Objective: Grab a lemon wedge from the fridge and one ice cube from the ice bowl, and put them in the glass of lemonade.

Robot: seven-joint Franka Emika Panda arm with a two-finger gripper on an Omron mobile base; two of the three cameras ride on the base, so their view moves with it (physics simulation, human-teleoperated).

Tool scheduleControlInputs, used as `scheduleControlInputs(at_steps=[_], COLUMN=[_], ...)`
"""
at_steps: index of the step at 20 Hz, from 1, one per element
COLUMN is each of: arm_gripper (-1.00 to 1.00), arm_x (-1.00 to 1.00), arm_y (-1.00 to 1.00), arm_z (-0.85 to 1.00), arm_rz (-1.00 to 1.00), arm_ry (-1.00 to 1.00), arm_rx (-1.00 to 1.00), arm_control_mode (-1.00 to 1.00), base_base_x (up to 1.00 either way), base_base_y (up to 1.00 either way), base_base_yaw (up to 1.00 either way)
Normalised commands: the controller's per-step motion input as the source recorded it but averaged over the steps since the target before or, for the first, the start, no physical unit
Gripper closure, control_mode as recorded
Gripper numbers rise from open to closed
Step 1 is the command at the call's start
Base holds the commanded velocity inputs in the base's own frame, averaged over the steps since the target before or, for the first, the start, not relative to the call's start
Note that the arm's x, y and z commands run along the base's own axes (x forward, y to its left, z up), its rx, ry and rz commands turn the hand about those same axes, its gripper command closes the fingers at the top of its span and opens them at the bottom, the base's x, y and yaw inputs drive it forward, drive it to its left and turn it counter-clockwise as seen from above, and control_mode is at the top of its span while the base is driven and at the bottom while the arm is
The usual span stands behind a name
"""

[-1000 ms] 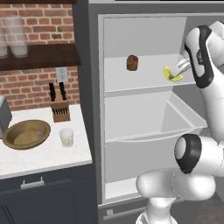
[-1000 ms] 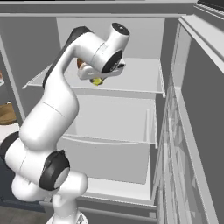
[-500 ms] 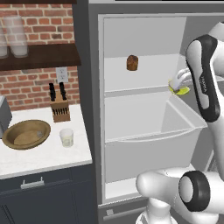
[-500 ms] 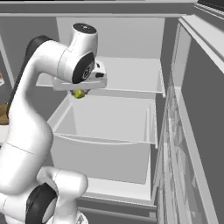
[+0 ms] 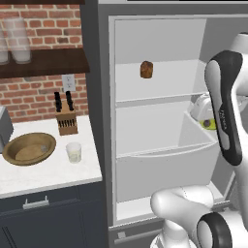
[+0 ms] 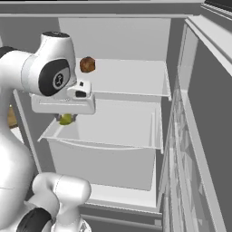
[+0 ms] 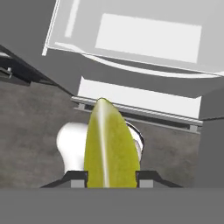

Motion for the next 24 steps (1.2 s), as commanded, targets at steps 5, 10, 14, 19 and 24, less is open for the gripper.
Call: scheduleControlInputs(at_steps=[5, 10, 14, 19, 24], arm_gripper=[1.0, 1.0, 1.0, 1.0, 1.0], arm_x=[-0.23, -0.18, -0.06, 0.0, 0.0], arm_y=[0.0, 0.02, 0.02, 0.0, 0.0], arm_z=[-0.41, -0.4, 0.0, 0.0, 0.0], arm_rz=[-0.01, 0.0, 0.0, 0.0, 0.0], arm_ry=[0.08, 0.13, 0.02, 0.0, 0.0], arm_rx=[0.0, 0.0, 0.0, 0.0, 0.0], arm_control_mode=[-1.0, -1.0, 1.0, 1.0, 1.0], base_base_x=[0.0, 0.0, -0.09, -0.61, -0.38], base_base_y=[0.0, 0.0, 0.06, 0.73, 1.0], base_base_yaw=[0.0, 0.0, 0.0, -0.02, -0.17])
